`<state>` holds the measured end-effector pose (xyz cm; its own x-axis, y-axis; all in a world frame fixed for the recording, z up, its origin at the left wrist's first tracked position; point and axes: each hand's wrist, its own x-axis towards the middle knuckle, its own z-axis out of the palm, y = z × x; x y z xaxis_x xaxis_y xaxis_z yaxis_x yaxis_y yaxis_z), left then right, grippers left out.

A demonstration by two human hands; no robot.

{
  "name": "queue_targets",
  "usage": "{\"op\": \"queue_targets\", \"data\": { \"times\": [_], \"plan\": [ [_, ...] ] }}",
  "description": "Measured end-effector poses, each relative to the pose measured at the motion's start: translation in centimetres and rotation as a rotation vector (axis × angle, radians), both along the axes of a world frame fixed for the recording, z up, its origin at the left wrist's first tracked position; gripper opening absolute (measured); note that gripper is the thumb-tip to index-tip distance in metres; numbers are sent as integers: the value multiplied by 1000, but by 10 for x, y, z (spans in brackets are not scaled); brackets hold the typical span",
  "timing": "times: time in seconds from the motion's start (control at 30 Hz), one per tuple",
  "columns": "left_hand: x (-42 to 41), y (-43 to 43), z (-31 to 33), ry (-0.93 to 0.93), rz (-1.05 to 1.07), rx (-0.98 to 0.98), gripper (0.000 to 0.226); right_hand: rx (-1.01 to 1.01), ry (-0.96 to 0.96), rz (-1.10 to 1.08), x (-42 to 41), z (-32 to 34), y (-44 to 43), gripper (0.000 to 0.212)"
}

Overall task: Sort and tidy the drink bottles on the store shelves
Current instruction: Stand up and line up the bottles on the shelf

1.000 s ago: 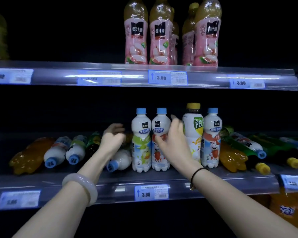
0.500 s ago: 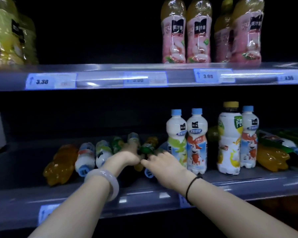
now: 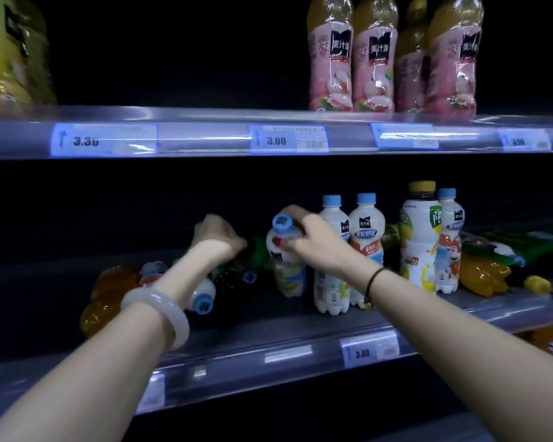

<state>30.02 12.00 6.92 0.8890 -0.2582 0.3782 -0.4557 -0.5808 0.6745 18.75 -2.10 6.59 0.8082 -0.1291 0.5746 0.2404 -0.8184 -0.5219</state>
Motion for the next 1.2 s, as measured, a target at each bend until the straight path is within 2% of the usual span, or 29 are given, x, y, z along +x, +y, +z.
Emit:
{"op": "queue_targets", "data": {
  "times": [0.1, 0.17, 0.23, 0.37, 0.53, 0.73, 0.9, 1.03, 1.1, 1.2],
  "plan": [
    [2, 6, 23, -143, -1, -221, 26, 261, -30, 65, 5, 17, 6, 28],
    [3, 4, 29, -163, -6, -351, 38, 355, -35, 65, 11, 19, 11, 30],
    [4, -1, 31, -182, -26, -452, 37, 412, -34, 57, 17, 17, 14, 31],
    [6, -8, 32, -219, -91, -642, 31, 460, -61, -5, 23, 6, 13, 30],
    [10, -11, 31, -244, -178, -767, 23, 378, -173, -55, 24, -9, 10, 41],
    [11, -13, 29, -215, -191, -817, 23, 352, -230, -28, 27, -16, 15, 36],
    [10, -14, 27, -222, -208, -779, 24, 369, -202, -27, 33, -14, 13, 42],
    [13, -17, 22, -173, -230, -793, 20, 476, -154, -18, 30, -17, 10, 41],
    [10, -24, 13, -168, -220, -747, 14, 404, -114, -55, 29, -21, 7, 48],
    [3, -32, -4, -170, -220, -699, 22, 279, -106, -98, 25, -27, 9, 62]
  ]
}}
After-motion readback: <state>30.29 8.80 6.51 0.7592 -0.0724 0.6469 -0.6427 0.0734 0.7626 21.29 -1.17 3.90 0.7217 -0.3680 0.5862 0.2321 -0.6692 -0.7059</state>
